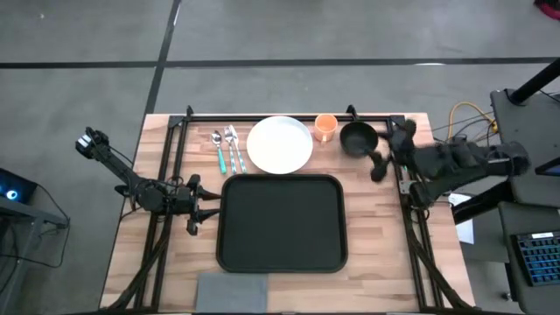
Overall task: Set up tray
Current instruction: Put the orange mug on the black serving tray
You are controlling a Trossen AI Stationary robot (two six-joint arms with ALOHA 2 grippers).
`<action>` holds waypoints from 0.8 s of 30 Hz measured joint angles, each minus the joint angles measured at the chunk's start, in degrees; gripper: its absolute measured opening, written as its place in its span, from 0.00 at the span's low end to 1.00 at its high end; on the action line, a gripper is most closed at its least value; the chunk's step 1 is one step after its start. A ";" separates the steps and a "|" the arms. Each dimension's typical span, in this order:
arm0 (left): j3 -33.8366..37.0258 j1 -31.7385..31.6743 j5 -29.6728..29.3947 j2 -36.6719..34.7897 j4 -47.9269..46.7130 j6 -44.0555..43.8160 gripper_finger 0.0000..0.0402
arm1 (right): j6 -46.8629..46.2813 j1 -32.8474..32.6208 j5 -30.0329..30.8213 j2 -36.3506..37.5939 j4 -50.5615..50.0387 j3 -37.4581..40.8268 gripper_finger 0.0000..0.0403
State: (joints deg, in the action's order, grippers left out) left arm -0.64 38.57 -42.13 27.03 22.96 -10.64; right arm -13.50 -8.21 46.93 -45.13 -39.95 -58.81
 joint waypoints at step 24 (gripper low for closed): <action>0.00 -0.02 0.00 -0.04 0.00 -0.01 0.47 | -1.66 54.42 -44.50 -43.30 17.59 -9.14 0.63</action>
State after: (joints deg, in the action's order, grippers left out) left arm -0.65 38.54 -42.13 26.98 22.96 -10.66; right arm -15.16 46.21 2.43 -88.43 -22.36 -67.95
